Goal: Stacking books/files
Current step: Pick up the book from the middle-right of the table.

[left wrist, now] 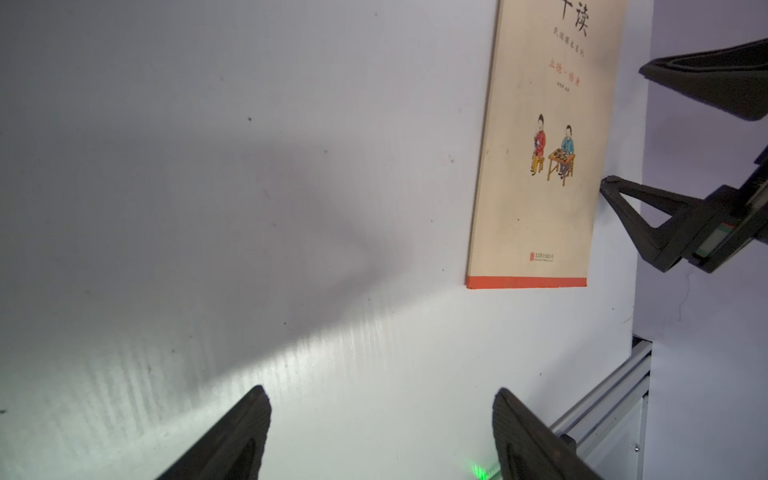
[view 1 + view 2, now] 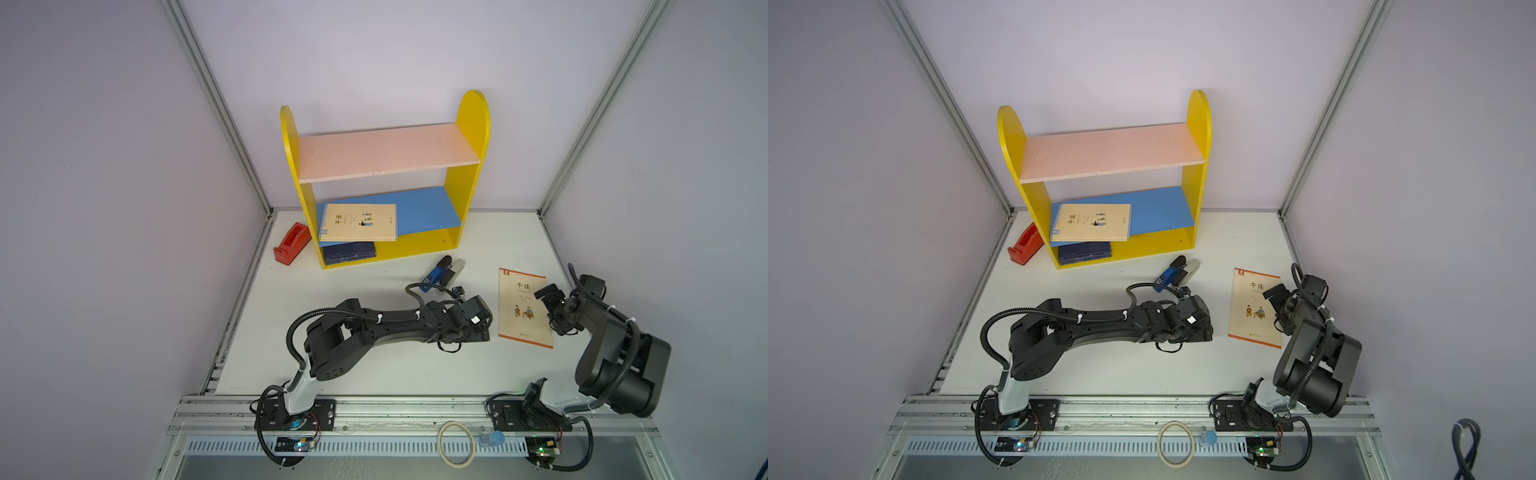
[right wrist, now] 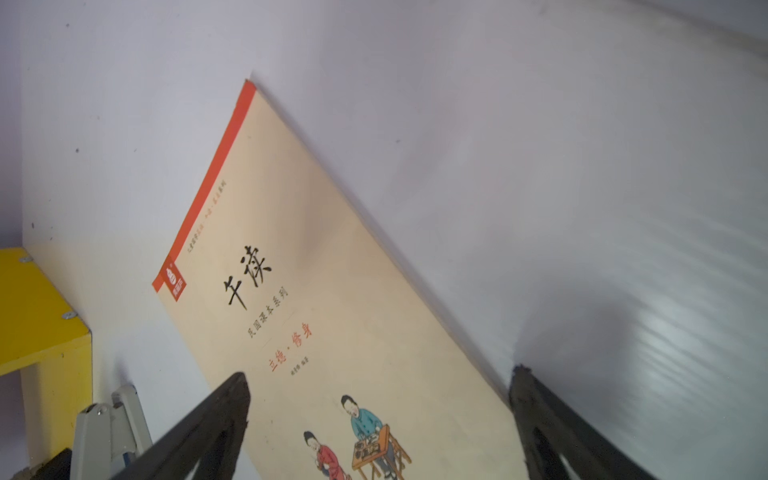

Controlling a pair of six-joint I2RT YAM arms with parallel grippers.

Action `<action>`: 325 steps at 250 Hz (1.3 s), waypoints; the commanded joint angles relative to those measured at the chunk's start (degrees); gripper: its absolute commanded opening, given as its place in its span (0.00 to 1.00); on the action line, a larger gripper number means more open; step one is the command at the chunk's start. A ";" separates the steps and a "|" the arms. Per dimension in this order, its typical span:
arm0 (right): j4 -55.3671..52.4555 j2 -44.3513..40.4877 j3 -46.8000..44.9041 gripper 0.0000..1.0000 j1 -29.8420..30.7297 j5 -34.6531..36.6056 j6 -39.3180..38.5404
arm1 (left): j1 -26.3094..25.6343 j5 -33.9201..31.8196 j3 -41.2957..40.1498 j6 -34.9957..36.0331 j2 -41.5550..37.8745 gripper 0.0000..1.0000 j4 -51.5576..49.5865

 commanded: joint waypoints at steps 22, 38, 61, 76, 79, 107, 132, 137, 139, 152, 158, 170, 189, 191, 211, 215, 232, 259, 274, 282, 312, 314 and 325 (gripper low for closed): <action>-7.72 0.79 -2.94 0.99 4.33 -6.32 2.05 | 1.50 0.24 -1.00 1.64 0.85 0.86 2.12; -8.44 -0.15 -2.77 0.99 4.79 -4.75 1.99 | 2.40 1.75 -0.29 3.30 2.17 0.87 3.30; -7.69 -0.94 -3.73 0.99 4.79 -4.20 2.57 | 3.75 3.79 2.56 5.72 5.42 0.85 2.88; -7.62 -0.86 -3.74 0.99 4.79 -4.56 2.56 | 4.08 3.57 4.04 7.10 7.20 0.85 2.78; -7.68 -0.82 -3.65 0.98 4.79 -4.61 2.44 | 4.12 3.47 4.36 7.41 7.47 0.85 2.78; -8.13 -0.63 -3.21 0.99 4.79 -4.04 2.28 | 4.80 3.58 7.64 9.52 10.46 0.85 1.76; -7.46 -0.54 -3.52 0.99 4.79 -3.95 2.64 | 5.21 6.65 9.91 10.89 12.70 0.84 2.55; -7.40 -0.48 -3.52 0.99 4.79 -3.95 2.60 | 5.21 7.29 10.30 11.04 13.05 0.84 2.81; -7.27 -0.45 -3.54 0.99 4.62 -3.95 2.62 | 5.25 7.59 10.49 11.14 13.19 0.84 2.81; -7.01 -0.20 -3.54 0.98 4.79 -4.01 2.74 | 5.20 9.22 11.21 11.40 14.09 0.84 3.38; -6.82 -0.15 -3.50 0.98 4.79 -4.03 2.80 | 5.25 10.23 11.52 11.37 14.47 0.84 3.80; -6.02 0.11 -3.87 0.97 4.79 -4.37 3.04 | 5.25 12.66 11.62 11.26 15.13 0.84 5.64; -4.06 0.62 -4.65 0.94 6.18 -5.29 3.80 | 5.39 17.24 11.09 10.51 15.63 0.84 9.88; -3.78 0.66 -4.72 0.94 6.17 -5.40 3.89 | 5.42 17.76 11.02 10.46 15.70 0.83 10.35; -2.06 1.57 -5.35 0.90 6.33 -6.62 4.44 | 5.54 21.59 9.98 9.39 15.70 0.83 14.73; -1.96 1.77 -5.24 0.90 6.34 -6.77 4.47 | 5.53 22.16 9.78 9.11 15.65 0.83 15.43; -1.66 2.44 -5.15 0.87 6.50 -7.18 4.58 | 5.60 24.41 8.66 8.30 15.02 0.83 18.52; -0.92 2.75 -5.41 0.84 6.57 -7.39 4.84 | 5.82 27.15 5.71 6.47 13.61 0.83 24.43; -0.81 2.77 -5.40 0.81 6.67 -7.34 4.84 | 6.29 28.35 4.13 5.10 12.91 0.83 27.55; -0.80 2.74 -5.52 0.80 6.67 -7.33 4.86 | 6.48 28.96 3.11 4.44 12.49 0.82 29.50; -0.82 2.50 -5.66 0.80 6.72 -7.29 4.87 | 7.23 29.33 0.07 3.03 11.17 0.78 34.52; -0.80 2.54 -5.66 0.79 6.73 -7.29 4.81 | 7.27 29.22 -0.11 2.96 11.10 0.78 34.64; -0.88 2.38 -5.66 0.80 6.72 -7.26 4.80 | 7.52 28.90 -0.46 2.80 10.79 0.73 35.12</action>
